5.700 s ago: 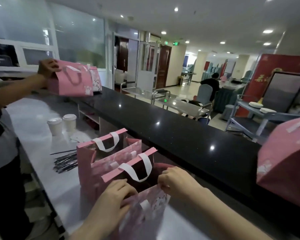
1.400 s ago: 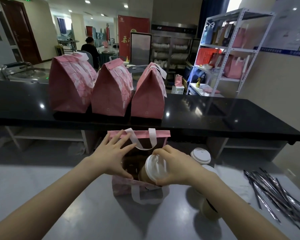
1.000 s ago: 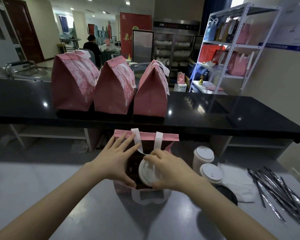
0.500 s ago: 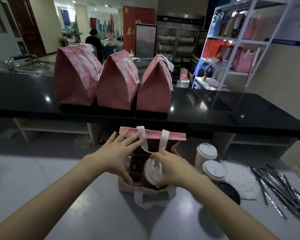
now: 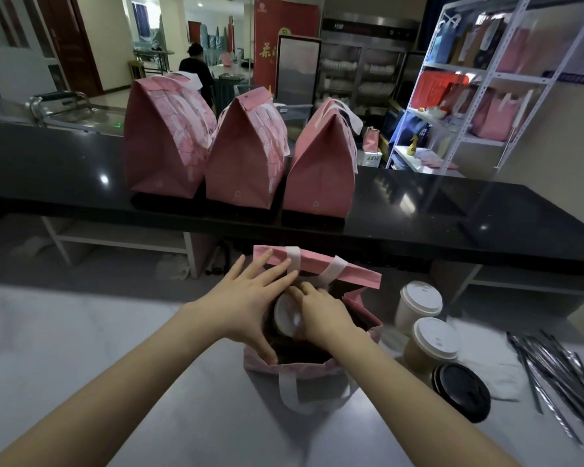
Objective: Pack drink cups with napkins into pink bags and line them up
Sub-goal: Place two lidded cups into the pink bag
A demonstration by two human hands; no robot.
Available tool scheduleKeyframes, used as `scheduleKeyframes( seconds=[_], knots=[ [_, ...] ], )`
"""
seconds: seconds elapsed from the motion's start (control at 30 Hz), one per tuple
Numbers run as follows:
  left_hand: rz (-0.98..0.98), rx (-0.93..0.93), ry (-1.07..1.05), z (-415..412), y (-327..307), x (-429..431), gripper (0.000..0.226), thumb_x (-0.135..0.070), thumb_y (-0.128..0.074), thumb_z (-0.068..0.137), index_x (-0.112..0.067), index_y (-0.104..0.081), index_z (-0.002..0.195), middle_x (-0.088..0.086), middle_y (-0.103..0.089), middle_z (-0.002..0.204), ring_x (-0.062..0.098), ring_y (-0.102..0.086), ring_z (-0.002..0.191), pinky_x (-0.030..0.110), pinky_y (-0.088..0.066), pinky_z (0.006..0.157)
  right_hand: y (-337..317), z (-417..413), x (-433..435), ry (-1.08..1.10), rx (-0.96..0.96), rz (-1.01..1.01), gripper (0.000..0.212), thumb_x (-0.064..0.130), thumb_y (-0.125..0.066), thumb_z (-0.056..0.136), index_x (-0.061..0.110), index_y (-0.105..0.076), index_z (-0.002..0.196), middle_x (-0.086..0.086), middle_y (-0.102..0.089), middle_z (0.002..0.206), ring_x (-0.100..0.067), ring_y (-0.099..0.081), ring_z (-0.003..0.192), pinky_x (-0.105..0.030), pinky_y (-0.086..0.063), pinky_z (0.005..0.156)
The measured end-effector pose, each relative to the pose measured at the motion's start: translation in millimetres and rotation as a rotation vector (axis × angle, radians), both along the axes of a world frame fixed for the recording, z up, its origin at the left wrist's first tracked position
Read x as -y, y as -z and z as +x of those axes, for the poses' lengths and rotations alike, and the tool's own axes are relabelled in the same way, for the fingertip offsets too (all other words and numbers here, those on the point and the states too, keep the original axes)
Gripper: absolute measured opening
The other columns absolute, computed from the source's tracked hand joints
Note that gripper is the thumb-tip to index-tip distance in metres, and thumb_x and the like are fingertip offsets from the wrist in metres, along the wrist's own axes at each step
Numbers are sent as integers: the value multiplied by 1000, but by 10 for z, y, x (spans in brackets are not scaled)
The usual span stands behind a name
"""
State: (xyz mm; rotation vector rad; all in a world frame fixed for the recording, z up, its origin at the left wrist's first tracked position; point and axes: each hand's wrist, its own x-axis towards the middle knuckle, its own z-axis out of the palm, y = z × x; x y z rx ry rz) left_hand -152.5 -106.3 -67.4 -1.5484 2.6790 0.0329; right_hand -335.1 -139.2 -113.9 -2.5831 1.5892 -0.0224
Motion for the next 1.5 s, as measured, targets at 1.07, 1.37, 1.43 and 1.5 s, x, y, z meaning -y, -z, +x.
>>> scheduleKeyframes(
  seconds=[1.07,1.37,1.43,1.5],
  knots=[
    [10,-210,5,235,59,304,114,-85,-51,60,-41,2,150,-11,1,161,12,19,145,44,21,112,-172,12,276,-7,-3,182,80,42,-72,79,30,-32,147,6,-26,151,-24,-42,130,-41,-43,103],
    [-83,-308,152,30,-110,525,91,-66,-65,72,-39,-24,148,-15,-20,153,12,-1,147,45,4,119,-748,-700,-365,112,291,-82,30,41,-62,89,28,-66,116,18,-45,140,-4,-51,118,-25,-47,97],
    [-125,-355,170,-35,-111,545,86,-63,-68,69,-38,-33,144,-12,-27,139,13,-19,136,38,-19,117,-714,-833,-473,140,249,-107,31,43,-62,88,27,-67,114,15,-50,135,-4,-50,117,-19,-44,98],
    [-169,-385,183,-113,-109,554,82,-63,-67,68,-34,-42,140,-10,-26,127,11,-26,121,29,-34,104,-638,-941,-513,141,194,-135,32,36,-65,88,24,-66,118,9,-55,132,-10,-52,117,-18,-40,96]
  ],
)
